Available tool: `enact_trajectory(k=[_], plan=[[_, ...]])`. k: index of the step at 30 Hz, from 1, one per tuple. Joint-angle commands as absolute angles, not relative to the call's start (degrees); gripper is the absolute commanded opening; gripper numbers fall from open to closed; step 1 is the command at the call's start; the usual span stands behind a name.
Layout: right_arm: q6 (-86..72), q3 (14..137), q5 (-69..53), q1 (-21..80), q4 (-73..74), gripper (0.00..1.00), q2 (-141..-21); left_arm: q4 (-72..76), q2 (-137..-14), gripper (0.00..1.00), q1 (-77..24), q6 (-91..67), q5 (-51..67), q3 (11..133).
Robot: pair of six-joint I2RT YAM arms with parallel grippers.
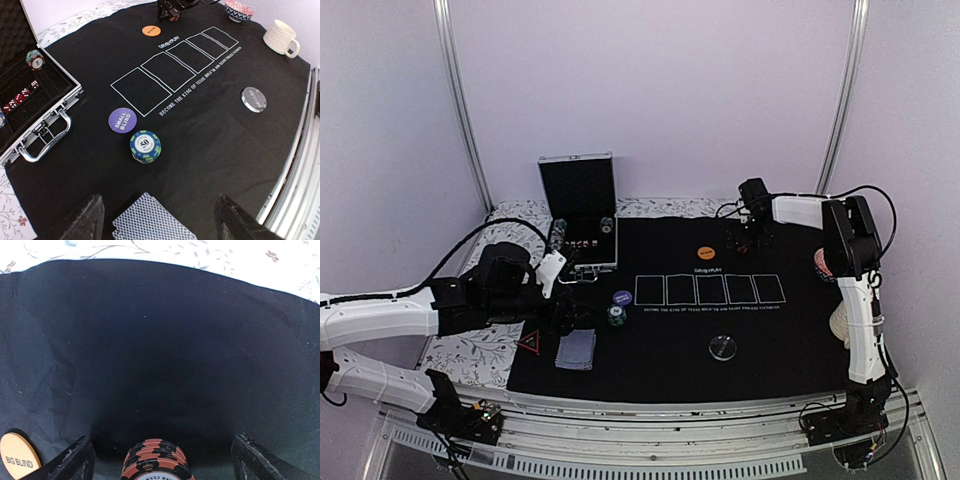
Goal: Distribute texas hold em gaming equipment
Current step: Pick up the pile of poker chips from the chip case.
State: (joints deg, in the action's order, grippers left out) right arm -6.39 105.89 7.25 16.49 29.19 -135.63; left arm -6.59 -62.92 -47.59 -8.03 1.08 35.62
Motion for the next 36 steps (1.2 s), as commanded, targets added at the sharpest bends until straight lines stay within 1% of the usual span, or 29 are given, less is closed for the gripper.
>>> enact_trajectory(k=[1,7,10,15,18,20,22,25,27,29,31,33,36], plan=[[-6.0,106.6,7.6,16.9,31.1,0.99,-133.2,-6.6,-62.9,0.78,-46.4,-7.0,1.6,36.6],[-4.9,102.8,6.9,17.2,28.9,0.99,-123.2,-6.1,-63.2,0.78,-46.2,-6.0,1.6,40.1],[-3.7,99.8,5.9,17.6,27.0,0.99,-116.5,-6.2,-65.3,0.78,-45.5,-5.1,1.8,43.6],[-0.7,88.0,2.5,18.5,18.8,0.99,-100.5,-9.3,-71.1,0.79,-41.6,-3.5,6.2,52.1],[1.7,78.8,-2.7,18.5,11.8,0.99,-90.5,-15.2,-76.3,0.79,-38.2,-1.0,8.7,62.0],[3.3,73.7,-9.4,18.6,7.0,0.99,-83.7,-18.7,-79.5,0.79,-35.9,1.5,11.6,68.3],[6.0,69.2,-16.3,18.6,2.9,0.99,-78.3,-20.0,-82.5,0.77,-32.2,4.0,16.9,73.9],[8.9,62.1,-26.6,18.6,-3.9,0.99,-71.8,-20.0,-88.4,0.70,-26.8,9.4,24.3,79.0],[10.8,58.0,-33.9,18.5,-7.5,0.99,-68.8,-19.6,-93.7,0.66,-24.2,15.4,28.2,81.4],[11.9,54.9,-37.5,18.6,-9.6,0.99,-67.1,-19.3,-98.2,0.62,-22.3,22.3,30.8,83.4],[12.7,52.5,-37.8,18.6,-10.1,0.99,-65.9,-18.0,-103.2,0.59,-20.3,27.5,32.8,86.4],[13.0,50.4,-37.3,18.6,-10.8,0.99,-65.1,-16.8,-108.6,0.59,-18.2,30.4,34.3,89.9],[12.6,48.9,-38.0,18.6,-11.2,0.99,-65.5,-17.3,-118.6,0.59,-17.1,32.6,29.1,97.9]])
